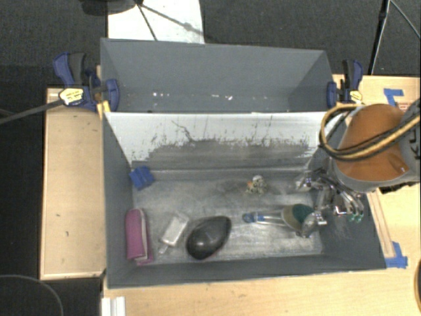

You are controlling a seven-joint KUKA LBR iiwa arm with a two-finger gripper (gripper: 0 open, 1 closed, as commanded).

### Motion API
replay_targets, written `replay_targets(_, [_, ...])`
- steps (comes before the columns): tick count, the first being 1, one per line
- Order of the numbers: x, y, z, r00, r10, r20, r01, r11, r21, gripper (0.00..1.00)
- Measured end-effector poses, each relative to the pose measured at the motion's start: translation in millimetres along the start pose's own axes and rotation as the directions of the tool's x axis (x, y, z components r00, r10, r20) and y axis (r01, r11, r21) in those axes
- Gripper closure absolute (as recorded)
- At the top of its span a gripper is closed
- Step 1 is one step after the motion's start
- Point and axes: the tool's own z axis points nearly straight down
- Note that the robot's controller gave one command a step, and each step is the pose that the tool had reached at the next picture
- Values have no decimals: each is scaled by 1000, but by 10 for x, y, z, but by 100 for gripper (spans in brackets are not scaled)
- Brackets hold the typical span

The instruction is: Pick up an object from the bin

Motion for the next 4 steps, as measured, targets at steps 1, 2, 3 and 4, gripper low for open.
replay_targets(1, [109, -87, -11, 996, 89, -8, -89, 996, -2, 0])
replay_targets(2, [97, -83, 299, 981, 192, -1, -192, 981, -1, 0])
replay_targets(3, [85, -86, 286, 982, 190, -1, -190, 982, -1, 0])
replay_targets(4, [60, -89, 267, 982, 189, 7, -189, 982, -1, 100])
